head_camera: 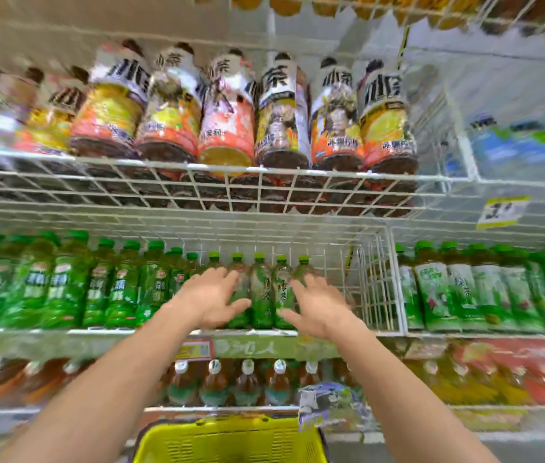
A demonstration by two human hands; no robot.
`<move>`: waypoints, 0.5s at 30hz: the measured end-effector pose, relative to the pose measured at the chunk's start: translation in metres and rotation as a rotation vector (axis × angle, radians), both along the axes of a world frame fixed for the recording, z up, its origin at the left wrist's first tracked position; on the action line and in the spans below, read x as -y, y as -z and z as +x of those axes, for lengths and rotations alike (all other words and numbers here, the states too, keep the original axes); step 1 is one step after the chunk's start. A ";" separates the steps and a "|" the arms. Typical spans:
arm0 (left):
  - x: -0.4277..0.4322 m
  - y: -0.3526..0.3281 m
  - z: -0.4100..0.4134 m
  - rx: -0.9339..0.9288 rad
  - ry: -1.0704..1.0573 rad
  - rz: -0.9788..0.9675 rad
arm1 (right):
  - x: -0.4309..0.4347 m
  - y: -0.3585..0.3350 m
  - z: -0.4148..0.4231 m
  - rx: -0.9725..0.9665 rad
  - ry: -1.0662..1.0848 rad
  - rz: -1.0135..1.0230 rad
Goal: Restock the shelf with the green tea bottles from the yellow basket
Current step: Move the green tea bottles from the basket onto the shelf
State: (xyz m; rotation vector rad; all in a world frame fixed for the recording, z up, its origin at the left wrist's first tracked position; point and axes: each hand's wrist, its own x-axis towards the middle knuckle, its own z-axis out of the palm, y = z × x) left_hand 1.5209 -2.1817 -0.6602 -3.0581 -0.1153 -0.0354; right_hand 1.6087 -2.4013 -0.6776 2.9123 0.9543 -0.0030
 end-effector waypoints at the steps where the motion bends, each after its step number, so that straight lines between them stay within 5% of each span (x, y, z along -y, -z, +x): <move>1: -0.002 0.005 -0.010 0.016 -0.004 -0.006 | -0.003 0.000 -0.010 0.017 -0.023 0.011; 15: -0.012 0.085 -0.107 -0.018 -0.045 -0.040 | -0.030 0.056 -0.099 0.056 -0.193 0.147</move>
